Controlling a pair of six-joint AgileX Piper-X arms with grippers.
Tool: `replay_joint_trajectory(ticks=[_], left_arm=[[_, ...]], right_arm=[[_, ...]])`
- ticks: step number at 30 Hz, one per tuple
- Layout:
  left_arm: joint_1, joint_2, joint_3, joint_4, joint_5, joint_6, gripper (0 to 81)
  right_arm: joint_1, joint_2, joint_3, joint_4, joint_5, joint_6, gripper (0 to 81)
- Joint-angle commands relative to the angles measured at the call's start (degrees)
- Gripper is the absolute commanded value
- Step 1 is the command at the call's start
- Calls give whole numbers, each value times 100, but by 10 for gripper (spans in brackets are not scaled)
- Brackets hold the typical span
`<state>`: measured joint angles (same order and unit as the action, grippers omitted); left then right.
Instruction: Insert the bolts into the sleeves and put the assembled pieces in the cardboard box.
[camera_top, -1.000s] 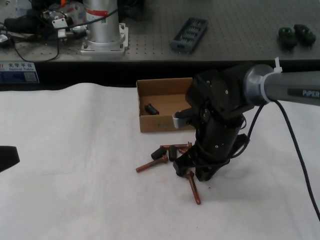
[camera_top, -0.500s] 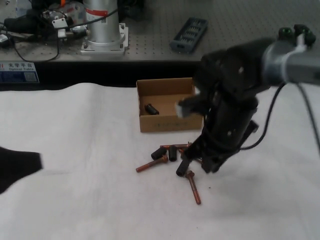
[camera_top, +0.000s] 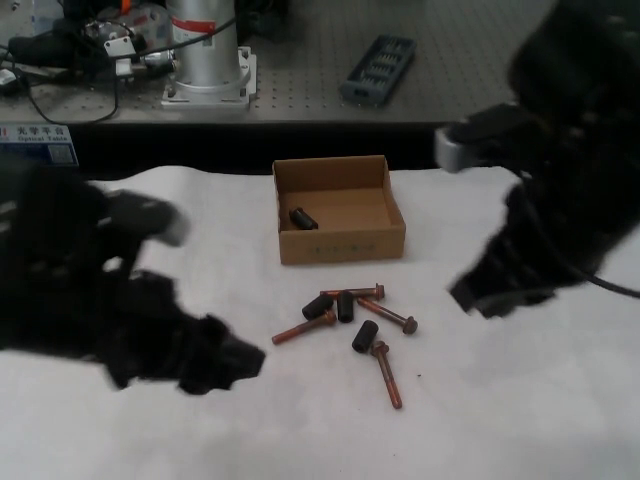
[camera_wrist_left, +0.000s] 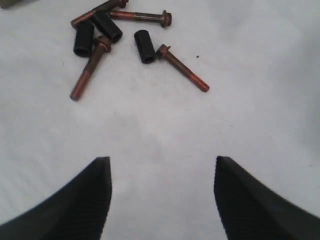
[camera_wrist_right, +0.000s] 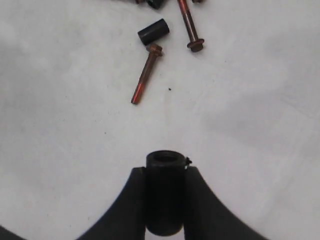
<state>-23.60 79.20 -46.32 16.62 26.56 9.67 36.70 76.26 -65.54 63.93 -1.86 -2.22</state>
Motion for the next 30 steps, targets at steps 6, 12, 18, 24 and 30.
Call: replay_joint_trajectory(ticks=[6,12,18,24,30], left_arm=[[-381,1431,-1429,6,-666,1788,440],[-480,2182,-2098,118,-961,2602,440],[-580,2667,-2523,456,-1093,3121,385],[-712,2997,-2697,357,-1262,3151,380],[-834,3222,-2697,341,-1262,3098,380]], right_arm=[[-111,-1172,754,14,-55,0,29],[-455,-1675,1145,14,-53,0,29],[-673,-1720,1345,-45,-90,0,29],[-672,-1720,1343,-42,-218,0,29],[-672,-1720,1343,-42,-218,0,29]])
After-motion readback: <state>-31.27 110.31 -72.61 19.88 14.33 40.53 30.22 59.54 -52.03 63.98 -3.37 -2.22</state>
